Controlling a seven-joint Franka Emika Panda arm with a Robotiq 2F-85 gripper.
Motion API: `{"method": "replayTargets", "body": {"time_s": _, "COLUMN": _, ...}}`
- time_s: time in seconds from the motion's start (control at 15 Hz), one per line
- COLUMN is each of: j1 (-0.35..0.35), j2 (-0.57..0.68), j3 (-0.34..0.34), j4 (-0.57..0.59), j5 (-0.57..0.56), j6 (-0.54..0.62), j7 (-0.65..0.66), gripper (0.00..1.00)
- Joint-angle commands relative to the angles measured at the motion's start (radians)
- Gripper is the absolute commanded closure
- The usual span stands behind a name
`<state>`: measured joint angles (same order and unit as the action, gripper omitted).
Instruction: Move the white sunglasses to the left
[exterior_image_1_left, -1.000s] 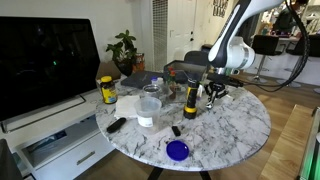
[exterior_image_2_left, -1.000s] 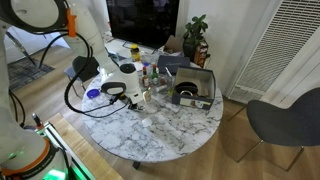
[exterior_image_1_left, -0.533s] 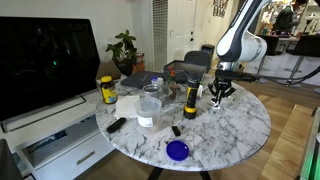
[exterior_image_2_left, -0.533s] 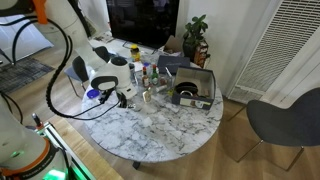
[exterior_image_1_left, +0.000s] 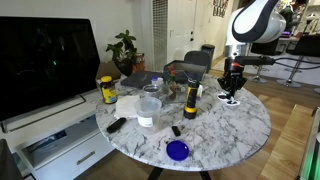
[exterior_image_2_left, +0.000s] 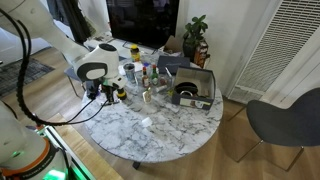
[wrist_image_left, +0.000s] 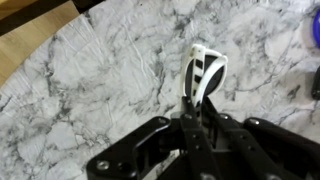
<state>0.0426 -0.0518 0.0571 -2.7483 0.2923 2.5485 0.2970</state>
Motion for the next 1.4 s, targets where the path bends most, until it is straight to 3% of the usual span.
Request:
{"method": "replayTargets", "body": {"time_s": 0.0, "j1": 0.026, "j2": -0.128, "j3": 0.012, "j4": -0.022, "j5": -0.022, "j6": -0.138, "j7": -0.127, "gripper": 0.97}}
{"method": "replayTargets", "body": {"time_s": 0.07, "j1": 0.041, "j2": -0.208, "j3": 0.018, "j4": -0.094, "j5": -0.001, "j6": -0.153, "j7": -0.178, "gripper": 0.97}}
{"method": "replayTargets", "body": {"time_s": 0.13, "j1": 0.022, "j2": -0.075, "j3": 0.009, "j4": 0.006, "j5": -0.008, "j6": -0.118, "j7": -0.111, "gripper": 0.88}}
{"method": "replayTargets", "body": {"time_s": 0.53, "j1": 0.041, "j2": -0.169, "j3": 0.016, "j4": -0.051, "j5": -0.008, "j6": -0.151, "j7": -0.160, "gripper": 0.88}}
{"method": "replayTargets", "body": {"time_s": 0.6, "j1": 0.067, "j2": -0.174, "j3": 0.018, "j4": -0.050, "j5": 0.030, "j6": -0.155, "j7": -0.203, "gripper": 0.97}}
{"method": "replayTargets", "body": {"time_s": 1.07, "j1": 0.212, "j2": -0.225, "j3": 0.085, "j4": 0.005, "j5": 0.112, "j6": -0.294, "j7": -0.370, "gripper": 0.97}}
{"method": "replayTargets", "body": {"time_s": 1.33, "j1": 0.289, "j2": -0.228, "j3": 0.118, "j4": 0.005, "j5": 0.195, "j6": -0.265, "j7": -0.476, "gripper": 0.97}}
